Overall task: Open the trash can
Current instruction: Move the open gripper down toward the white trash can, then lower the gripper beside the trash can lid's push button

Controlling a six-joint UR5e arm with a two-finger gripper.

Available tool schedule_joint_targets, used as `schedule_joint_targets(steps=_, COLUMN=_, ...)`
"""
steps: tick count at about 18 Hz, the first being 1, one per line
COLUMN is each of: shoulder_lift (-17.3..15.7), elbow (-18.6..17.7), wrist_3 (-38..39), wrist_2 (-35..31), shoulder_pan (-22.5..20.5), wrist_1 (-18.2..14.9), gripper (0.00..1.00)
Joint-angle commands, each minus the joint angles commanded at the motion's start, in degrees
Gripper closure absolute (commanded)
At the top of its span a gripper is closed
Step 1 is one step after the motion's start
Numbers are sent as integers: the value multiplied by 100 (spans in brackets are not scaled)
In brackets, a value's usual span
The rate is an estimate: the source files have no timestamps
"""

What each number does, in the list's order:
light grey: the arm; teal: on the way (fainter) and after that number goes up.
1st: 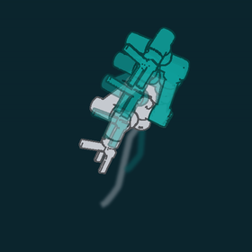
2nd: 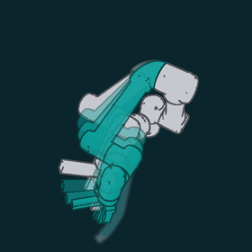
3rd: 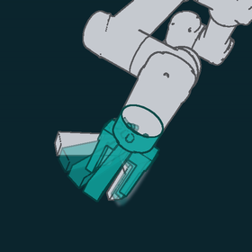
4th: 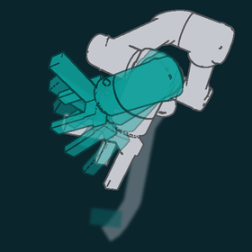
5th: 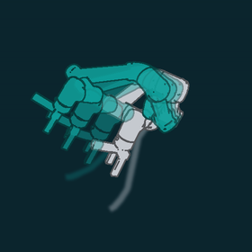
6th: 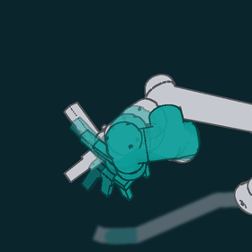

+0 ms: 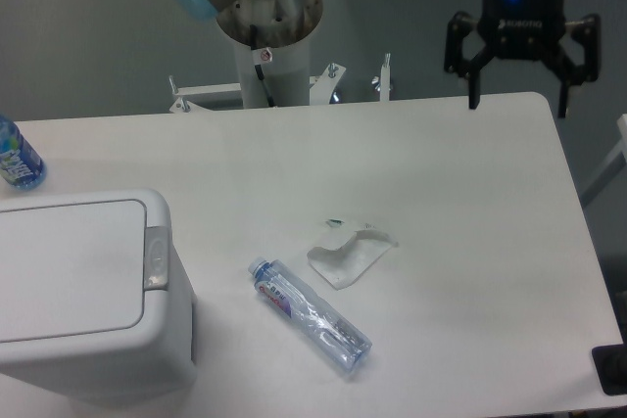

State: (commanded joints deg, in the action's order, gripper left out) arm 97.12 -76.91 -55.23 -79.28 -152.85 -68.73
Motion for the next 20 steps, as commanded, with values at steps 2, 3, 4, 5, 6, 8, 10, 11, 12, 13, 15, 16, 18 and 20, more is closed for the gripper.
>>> schedule_joint_targets(steps=2, shoulder_lift=123, elbow=123, wrist_3=747, wrist_2=9, shoulder_pan=80, wrist_1=148, gripper=0)
schedule_joint_targets(steps=3, shoulder_lift=132, elbow=115, wrist_3=1055, wrist_2=17, shoulder_pan=159, wrist_1=289, gripper=0)
schedule_joint_targets(steps=4, shoulder_lift=149, elbow=115, wrist_3=1320, wrist_2=18, shoulder_pan=325, wrist_1=403, gripper=0)
schedule_joint_targets(steps=5, shoulder_lift=184, elbow=97, wrist_3=1531, wrist_2=9, shoulder_pan=500, wrist_1=457, gripper=0)
schedule_joint_targets(steps=6, shoulder_lift=219, elbow=89, wrist_3=1742, wrist_2=-9, shoulder_pan=607, wrist_1=475, gripper=0)
schedule_joint_targets(steps=8, shoulder_lift=351, elbow=115, wrist_3=2831, wrist_2=-9, shoulder_pan=1063, wrist_1=492, gripper=0)
schedule_joint_targets(steps=10, shoulder_lift=369, elbow=89, wrist_3=3341, wrist_2=-26, shoulder_pan=1205, wrist_1=492, gripper=0)
schedule_joint_targets(steps=11, shoulder_lift=369, elbow=80, wrist_3=3596, wrist_2=-26, shoulder_pan=1223, wrist_1=492, gripper=0)
schedule_joint_targets(steps=12, shoulder_lift=378, elbow=71, wrist_3=3894, wrist_2=-26, shoulder_pan=1266, wrist_1=492, gripper=0)
schedule_joint_targets(steps=13, shoulder_lift=387, elbow=71, wrist_3=4185, wrist_2=-9, shoulder_pan=1354, wrist_1=492, gripper=0)
schedule_joint_targets(steps=15, shoulder_lift=474, elbow=106, wrist_3=4407, wrist_2=-9, shoulder_pan=1564, wrist_1=492, gripper=0)
schedule_joint_targets(steps=16, shoulder_lift=501, elbow=106, wrist_3=4425, wrist_2=0, shoulder_pan=1653, wrist_1=492, gripper=0)
schedule_joint_targets(steps=18, shoulder_lift=589, elbow=97, wrist_3=4486, wrist_2=9, shoulder_pan=1828, wrist_1=492, gripper=0)
schedule_joint_targets(steps=20, shoulder_lift=642, elbow=71, wrist_3=4609, wrist_2=17, shoulder_pan=1952, wrist_1=501, gripper=0)
